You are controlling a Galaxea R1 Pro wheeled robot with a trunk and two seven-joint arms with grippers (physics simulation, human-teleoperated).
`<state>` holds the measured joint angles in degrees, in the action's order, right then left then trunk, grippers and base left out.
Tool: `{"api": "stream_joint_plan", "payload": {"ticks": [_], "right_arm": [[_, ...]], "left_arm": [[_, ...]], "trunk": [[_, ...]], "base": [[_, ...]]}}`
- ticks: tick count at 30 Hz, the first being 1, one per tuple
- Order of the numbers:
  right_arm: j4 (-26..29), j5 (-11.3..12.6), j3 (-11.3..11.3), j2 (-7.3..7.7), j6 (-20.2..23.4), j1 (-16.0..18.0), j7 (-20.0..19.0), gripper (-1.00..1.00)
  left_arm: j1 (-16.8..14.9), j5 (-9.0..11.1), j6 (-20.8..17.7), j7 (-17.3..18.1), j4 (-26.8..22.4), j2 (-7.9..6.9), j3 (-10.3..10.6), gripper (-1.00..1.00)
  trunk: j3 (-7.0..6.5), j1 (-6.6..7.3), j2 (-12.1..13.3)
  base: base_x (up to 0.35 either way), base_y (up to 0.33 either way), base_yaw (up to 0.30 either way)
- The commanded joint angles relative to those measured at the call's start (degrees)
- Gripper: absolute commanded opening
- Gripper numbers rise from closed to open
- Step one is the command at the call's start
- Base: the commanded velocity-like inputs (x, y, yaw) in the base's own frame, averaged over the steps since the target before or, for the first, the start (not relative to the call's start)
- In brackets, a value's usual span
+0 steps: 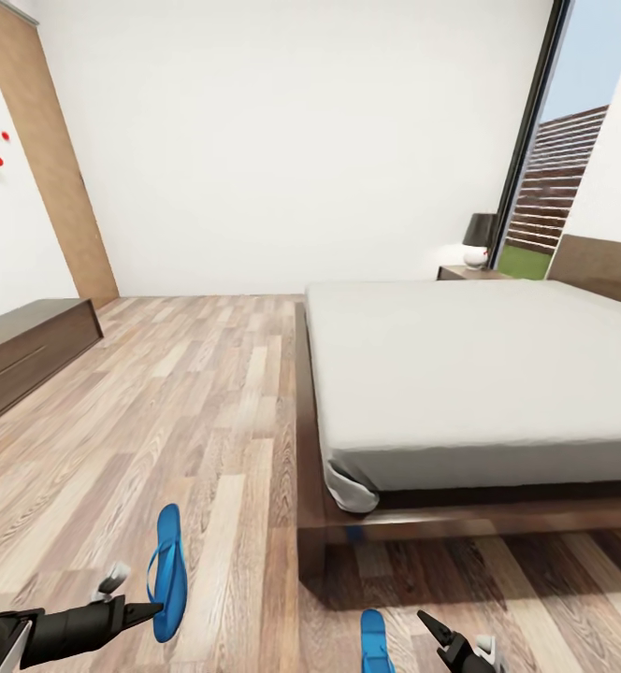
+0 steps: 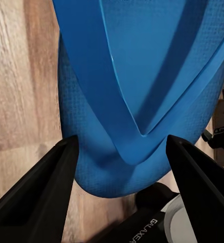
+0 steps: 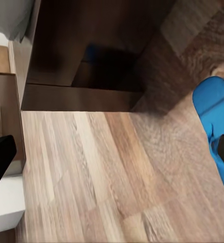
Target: In the bedroom, move the book from the bed onto either nightstand, and place the two sandals side by side next to the bed.
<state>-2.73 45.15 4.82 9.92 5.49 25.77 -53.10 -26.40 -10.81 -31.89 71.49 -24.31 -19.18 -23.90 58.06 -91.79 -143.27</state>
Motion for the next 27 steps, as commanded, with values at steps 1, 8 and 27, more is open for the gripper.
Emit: {"api": "stream_joint_plan", "payload": {"ticks": [1, 8, 27], "right_arm": [[-0.2, 0.1, 0.5, 0.02, 0.6, 0.1, -0.3, 1.00], [-0.2, 0.1, 0.5, 0.04, 0.6, 0.1, -0.3, 1.00], [-0.2, 0.0, 0.6, -0.41, 0.4, 0.1, -0.4, 1.00]], "left_arm": [[-0.1, -0.6, -0.6, 0.3, 0.0, 0.06, -0.5, -1.00], [0.0, -0.6, -0.6, 0.3, 0.0, 0.10, -0.5, -1.00], [-0.1, -0.5, -0.6, 0.3, -0.1, 0.11, -0.5, -1.00]], "trunk": [[0.05, 0.01, 0.0], [0.05, 0.01, 0.0], [0.05, 0.01, 0.0]], "base": [[0.000, -0.189, 0.114], [0.000, -0.193, 0.125], [0.000, -0.195, 0.009]]}}
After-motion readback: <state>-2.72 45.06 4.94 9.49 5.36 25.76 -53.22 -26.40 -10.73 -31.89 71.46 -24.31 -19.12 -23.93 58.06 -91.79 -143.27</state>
